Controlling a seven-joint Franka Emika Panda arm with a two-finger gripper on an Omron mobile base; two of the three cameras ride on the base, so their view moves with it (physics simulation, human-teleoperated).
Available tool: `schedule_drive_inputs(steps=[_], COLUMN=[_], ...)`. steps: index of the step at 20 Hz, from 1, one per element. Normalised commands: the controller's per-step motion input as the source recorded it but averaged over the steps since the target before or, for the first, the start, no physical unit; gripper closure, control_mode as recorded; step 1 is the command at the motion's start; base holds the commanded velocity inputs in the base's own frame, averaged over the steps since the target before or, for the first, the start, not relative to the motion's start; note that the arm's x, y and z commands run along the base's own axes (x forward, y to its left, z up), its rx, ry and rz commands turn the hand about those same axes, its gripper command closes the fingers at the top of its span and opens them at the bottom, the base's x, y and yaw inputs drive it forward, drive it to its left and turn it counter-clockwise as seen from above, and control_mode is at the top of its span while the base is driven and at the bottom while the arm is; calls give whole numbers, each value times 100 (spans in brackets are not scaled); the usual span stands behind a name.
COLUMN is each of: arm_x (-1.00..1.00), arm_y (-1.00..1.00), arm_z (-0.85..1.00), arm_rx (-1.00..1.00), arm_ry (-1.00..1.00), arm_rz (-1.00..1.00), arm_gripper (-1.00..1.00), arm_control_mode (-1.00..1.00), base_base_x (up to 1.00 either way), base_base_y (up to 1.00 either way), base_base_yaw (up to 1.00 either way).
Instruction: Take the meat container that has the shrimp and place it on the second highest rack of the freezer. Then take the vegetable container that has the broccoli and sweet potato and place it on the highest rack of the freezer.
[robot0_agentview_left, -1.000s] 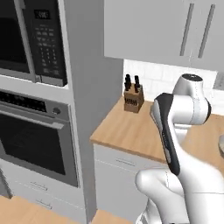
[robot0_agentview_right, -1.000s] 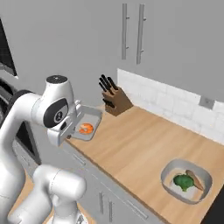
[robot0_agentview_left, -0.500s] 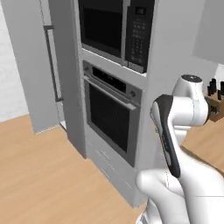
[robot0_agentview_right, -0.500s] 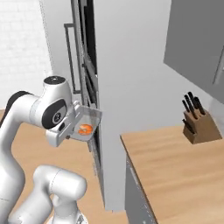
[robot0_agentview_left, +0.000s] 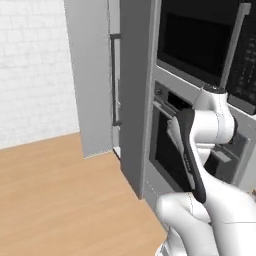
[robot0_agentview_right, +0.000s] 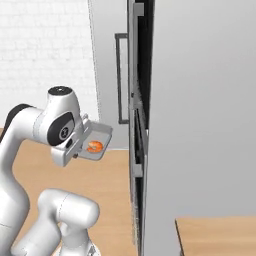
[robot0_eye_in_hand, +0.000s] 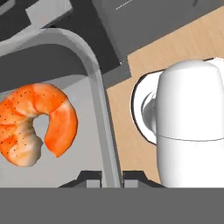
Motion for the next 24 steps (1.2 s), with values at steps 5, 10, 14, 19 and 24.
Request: schedule_drive_inputs(steps=[5,10,14,19,24], arm_x=[0,0,0,0,0], arm_y=[0,0,0,0,0], arm_z=[0,0,0,0,0], arm_rx=[0,0,0,0,0], arm_ry=[0,0,0,0,0], arm_rz=[0,0,0,0,0], arm_gripper=[100,100,100,100,100], arm_control_mode=[100,100,100,100,100], base_base_x=[78,98,80,66,50], base_base_y=[89,56,30,63,87], base_base_yaw=[26,1,-30,-43,-42])
